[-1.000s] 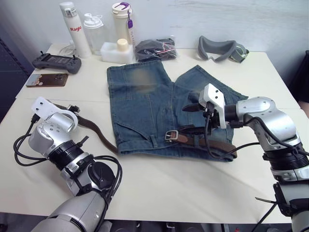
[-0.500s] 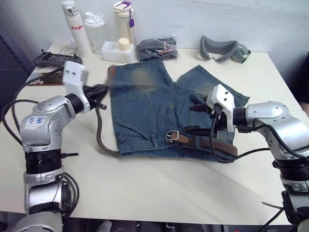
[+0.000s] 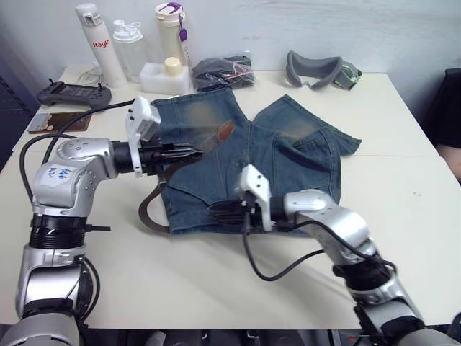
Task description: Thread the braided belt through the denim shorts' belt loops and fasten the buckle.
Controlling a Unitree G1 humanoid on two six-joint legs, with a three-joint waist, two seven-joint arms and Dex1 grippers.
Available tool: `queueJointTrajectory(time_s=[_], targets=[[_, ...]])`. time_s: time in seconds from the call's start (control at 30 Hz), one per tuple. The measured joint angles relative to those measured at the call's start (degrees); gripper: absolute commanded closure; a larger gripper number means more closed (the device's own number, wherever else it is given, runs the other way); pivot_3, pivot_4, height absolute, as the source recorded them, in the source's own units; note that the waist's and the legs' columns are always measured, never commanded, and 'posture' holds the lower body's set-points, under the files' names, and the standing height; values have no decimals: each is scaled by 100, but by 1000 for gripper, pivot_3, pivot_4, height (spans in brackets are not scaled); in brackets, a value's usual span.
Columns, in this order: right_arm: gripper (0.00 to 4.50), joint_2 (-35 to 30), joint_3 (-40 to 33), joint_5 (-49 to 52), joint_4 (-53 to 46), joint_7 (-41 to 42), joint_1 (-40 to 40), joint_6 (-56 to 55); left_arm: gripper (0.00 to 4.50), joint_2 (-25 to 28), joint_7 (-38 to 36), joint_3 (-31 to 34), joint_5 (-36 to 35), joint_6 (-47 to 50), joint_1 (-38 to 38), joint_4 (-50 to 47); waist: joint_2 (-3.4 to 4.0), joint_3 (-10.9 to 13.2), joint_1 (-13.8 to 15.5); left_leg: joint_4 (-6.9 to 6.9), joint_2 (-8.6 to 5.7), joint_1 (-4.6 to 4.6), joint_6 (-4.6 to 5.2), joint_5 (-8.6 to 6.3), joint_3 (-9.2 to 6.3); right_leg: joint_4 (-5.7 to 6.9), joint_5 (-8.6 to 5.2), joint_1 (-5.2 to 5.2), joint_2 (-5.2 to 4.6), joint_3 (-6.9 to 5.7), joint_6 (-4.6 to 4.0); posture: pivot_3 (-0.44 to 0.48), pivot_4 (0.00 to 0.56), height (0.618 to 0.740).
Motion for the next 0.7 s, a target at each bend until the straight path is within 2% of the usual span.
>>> queueJointTrajectory(time_s=[0.2, 0.27, 0.43, 0.53, 0.7], targets=[[4487, 1070, 569, -513, 1839, -7, -293, -846, 4500, 29, 185, 141, -13, 63, 127, 166, -2, -1, -12, -1, 0, -3, 2, 1, -1, 1, 1, -3, 0, 0, -2, 0, 150, 738], [4487, 1190, 788, -718, 2163, 20, -296, -1035, 4500, 28, 263, 145, -13, 64, 324, 117, -2, -1, -11, -2, 0, -6, 4, 0, -1, 2, 1, -4, 0, 0, -2, 0, 150, 738], [4487, 1212, 1100, -1105, 2344, -32, -550, -798, 4500, 176, 399, 139, 41, 70, 645, -65, -2, -10, -53, -4, 0, 23, 8, -3, -2, 5, 3, 16, -3, 2, -6, 0, 150, 738], [4487, 1217, 1067, -1156, 2301, -168, -498, -702, 4500, 255, 414, 137, 52, 29, 647, -145, 20, -22, -55, -27, 0, 93, 17, -16, -4, -2, 11, 77, -5, 1, -22, 0, 150, 738], [4487, 872, 340, -734, 1782, 23, -57, -645, 4500, 279, 428, 78, 226, -249, 635, -149, 24, -23, 29, -21, -1, 62, 7, -10, -8, -9, 29, 55, -9, -2, -26, 0, 150, 738]])
